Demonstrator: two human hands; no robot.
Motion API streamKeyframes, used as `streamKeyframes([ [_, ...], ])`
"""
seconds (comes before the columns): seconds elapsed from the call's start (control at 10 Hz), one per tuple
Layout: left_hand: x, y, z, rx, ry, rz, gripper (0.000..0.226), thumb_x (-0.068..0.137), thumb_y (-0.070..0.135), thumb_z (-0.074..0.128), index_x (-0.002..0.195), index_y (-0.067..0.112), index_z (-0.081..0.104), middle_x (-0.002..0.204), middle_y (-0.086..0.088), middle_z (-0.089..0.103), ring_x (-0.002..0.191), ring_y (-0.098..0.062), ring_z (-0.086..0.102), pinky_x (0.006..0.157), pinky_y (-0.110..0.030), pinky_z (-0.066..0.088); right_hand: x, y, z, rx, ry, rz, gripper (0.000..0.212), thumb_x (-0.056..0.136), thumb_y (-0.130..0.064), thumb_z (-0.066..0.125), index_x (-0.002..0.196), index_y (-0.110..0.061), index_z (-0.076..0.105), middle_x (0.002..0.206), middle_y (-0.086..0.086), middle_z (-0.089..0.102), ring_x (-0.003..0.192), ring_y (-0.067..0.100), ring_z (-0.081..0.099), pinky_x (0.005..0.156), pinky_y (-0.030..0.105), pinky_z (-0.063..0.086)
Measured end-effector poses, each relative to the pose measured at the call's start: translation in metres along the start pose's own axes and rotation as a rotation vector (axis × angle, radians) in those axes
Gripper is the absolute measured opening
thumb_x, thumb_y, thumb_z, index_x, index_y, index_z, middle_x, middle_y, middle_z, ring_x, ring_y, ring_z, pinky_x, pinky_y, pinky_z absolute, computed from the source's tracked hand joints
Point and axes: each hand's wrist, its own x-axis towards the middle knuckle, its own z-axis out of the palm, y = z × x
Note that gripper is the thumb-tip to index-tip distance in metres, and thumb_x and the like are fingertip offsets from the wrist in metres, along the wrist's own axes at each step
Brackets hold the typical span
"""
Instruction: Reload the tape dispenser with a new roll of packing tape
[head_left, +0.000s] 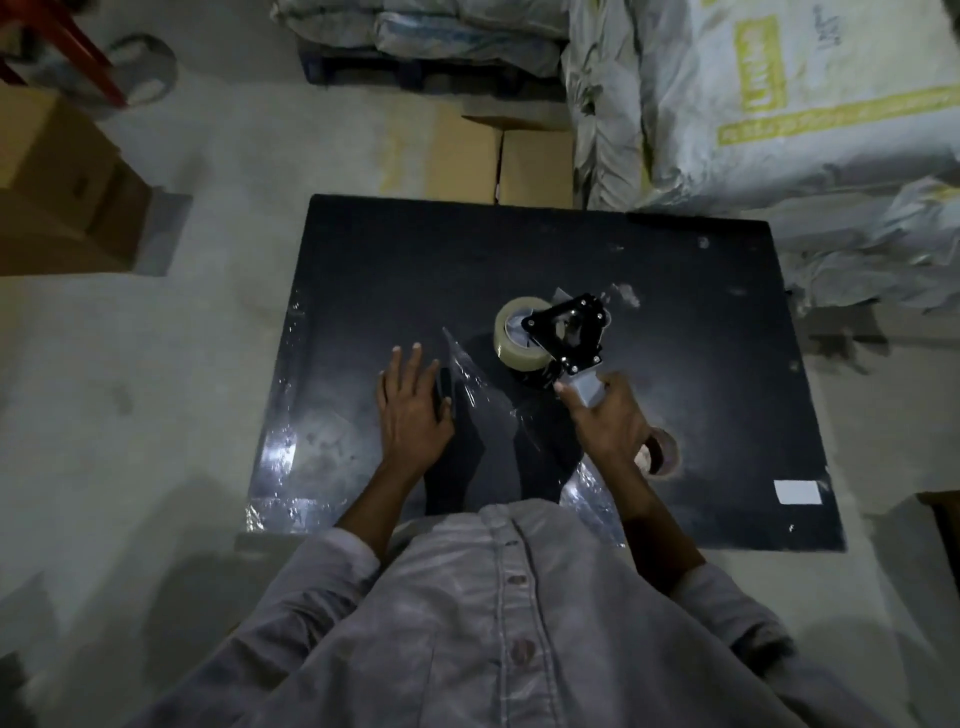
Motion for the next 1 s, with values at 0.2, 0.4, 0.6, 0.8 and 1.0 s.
streamKeyframes([
  [0.2, 0.016, -0.011, -0.004, 0.045, -0.05, 0.103, 0.072, 0.096, 0.033, 0.068, 0.164, 0.023, 0.045, 0.183, -0.006, 0.014, 0.17, -0.036, 0.006, 0.131, -0.066, 0.017, 0.017, -0.004, 0.013, -0.05, -0.015, 0.044, 0.068, 0.089, -0.072, 0.08, 0.13, -0.023, 0.056, 0.126, 0.007, 0.072, 0.115, 0.035, 0.07, 0.085, 0.039, 0.05],
  [0.4, 0.02, -0.01, -0.007, 0.089, -0.055, 0.103, 0.076, 0.097, 0.037, 0.068, 0.167, 0.025, 0.04, 0.184, -0.006, 0.011, 0.17, -0.036, 0.002, 0.131, -0.067, 0.016, 0.027, 0.004, 0.021, -0.003, -0.031, -0.006, 0.057, 0.094, -0.061, 0.08, 0.126, -0.031, 0.044, 0.127, 0.006, 0.07, 0.113, 0.035, 0.071, 0.085, 0.038, 0.051],
  [0.6, 0.0, 0.008, -0.01, 0.127, -0.065, 0.119, 0.071, 0.097, 0.038, 0.068, 0.164, 0.026, 0.046, 0.184, -0.005, 0.012, 0.17, -0.036, 0.004, 0.13, -0.07, 0.018, 0.039, 0.033, 0.031, -0.043, -0.166, -0.04, 0.061, 0.097, -0.059, 0.079, 0.134, -0.022, 0.049, 0.14, 0.014, 0.063, 0.125, 0.043, 0.067, 0.103, 0.053, 0.057],
  [0.8, -0.014, 0.037, -0.019, 0.193, -0.081, 0.098, 0.072, 0.099, 0.048, 0.065, 0.166, 0.031, 0.042, 0.184, -0.006, 0.01, 0.17, -0.036, 0.001, 0.131, -0.07, 0.015, 0.032, 0.041, 0.012, 0.014, -0.126, -0.174, 0.065, 0.096, -0.057, 0.08, 0.143, -0.018, 0.057, 0.144, 0.011, 0.059, 0.129, 0.035, 0.064, 0.106, 0.053, 0.056],
  [1.0, -0.021, 0.063, -0.031, 0.211, 0.029, 0.11, 0.075, 0.101, 0.058, 0.054, 0.169, 0.03, 0.038, 0.184, -0.006, 0.008, 0.171, -0.034, -0.002, 0.133, -0.066, 0.009, 0.031, 0.06, -0.004, 0.079, -0.018, -0.415, 0.057, 0.098, -0.056, 0.077, 0.14, -0.022, 0.059, 0.138, 0.006, 0.06, 0.12, 0.031, 0.064, 0.102, 0.052, 0.058],
])
